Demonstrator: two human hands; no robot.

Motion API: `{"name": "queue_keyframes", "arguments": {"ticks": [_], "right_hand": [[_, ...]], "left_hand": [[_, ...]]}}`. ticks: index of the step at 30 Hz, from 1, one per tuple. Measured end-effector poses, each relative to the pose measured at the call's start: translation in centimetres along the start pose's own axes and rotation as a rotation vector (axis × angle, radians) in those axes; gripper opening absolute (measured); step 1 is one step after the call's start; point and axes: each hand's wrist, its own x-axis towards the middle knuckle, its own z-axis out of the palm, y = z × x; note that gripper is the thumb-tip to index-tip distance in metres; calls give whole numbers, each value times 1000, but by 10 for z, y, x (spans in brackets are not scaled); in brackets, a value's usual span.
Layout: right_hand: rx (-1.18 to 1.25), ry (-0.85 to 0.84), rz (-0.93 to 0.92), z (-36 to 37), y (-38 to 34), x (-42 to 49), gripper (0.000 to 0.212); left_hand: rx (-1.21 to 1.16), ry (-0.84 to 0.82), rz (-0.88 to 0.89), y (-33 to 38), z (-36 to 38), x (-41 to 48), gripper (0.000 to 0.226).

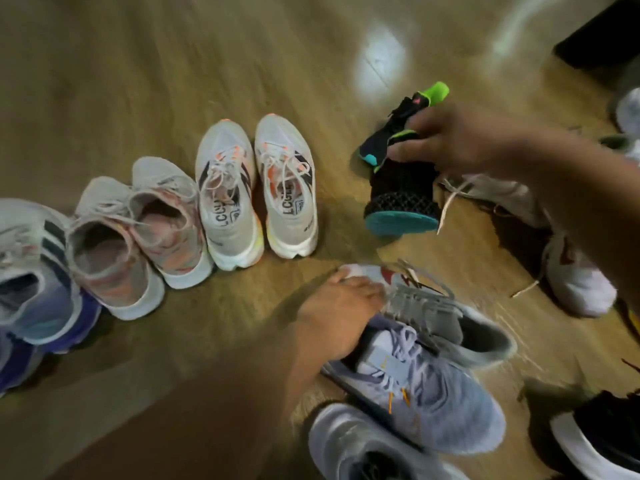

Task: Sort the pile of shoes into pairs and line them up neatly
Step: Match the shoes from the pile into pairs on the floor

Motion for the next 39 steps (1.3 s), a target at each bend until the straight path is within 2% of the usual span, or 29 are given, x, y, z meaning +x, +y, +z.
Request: {"name": "queue_keyframes", "arguments": {"ticks": [3, 5, 10, 12, 19, 21, 24, 28, 30, 33, 35, 39], "right_hand": [[-170, 101, -154, 1, -18, 20, 24], [-305, 137, -183, 16, -13, 39, 21], [-482, -113, 21, 75, 41, 53, 26], [-439, -126, 7, 93, 52, 53, 33], [-401, 25, -51, 112, 50, 53, 27], [-331, 18, -58, 121, 52, 47, 23], [-165, 80, -89, 124, 50, 43, 33], [5, -84, -118, 122, 42, 46, 37], [114, 10, -101, 116, 42, 48, 35], [295, 332, -55, 112, 48, 62, 37], [376, 454, -52, 114, 46, 74, 39], [117, 370, -72, 120, 53, 91, 15]], "left_hand": [[-48, 17, -13, -2, 2, 1, 64], [-63, 14, -29, -3, 4, 2, 66], [-103, 44, -20, -4, 1, 1, 64], [-103, 40, -25, -3, 1, 1, 64], [-83, -2, -48, -2, -2, 1, 65], [-73, -13, -44, -2, -3, 2, 67], [-46, -9, -49, -1, -3, 3, 69], [-20, 0, -57, 0, -3, 4, 75], [-6, -10, -79, 2, -4, 4, 81], [3, -47, -116, 3, -3, 7, 85], [-9, -83, -134, 2, -2, 9, 85], [-22, -125, -122, 1, -1, 10, 82]]}}
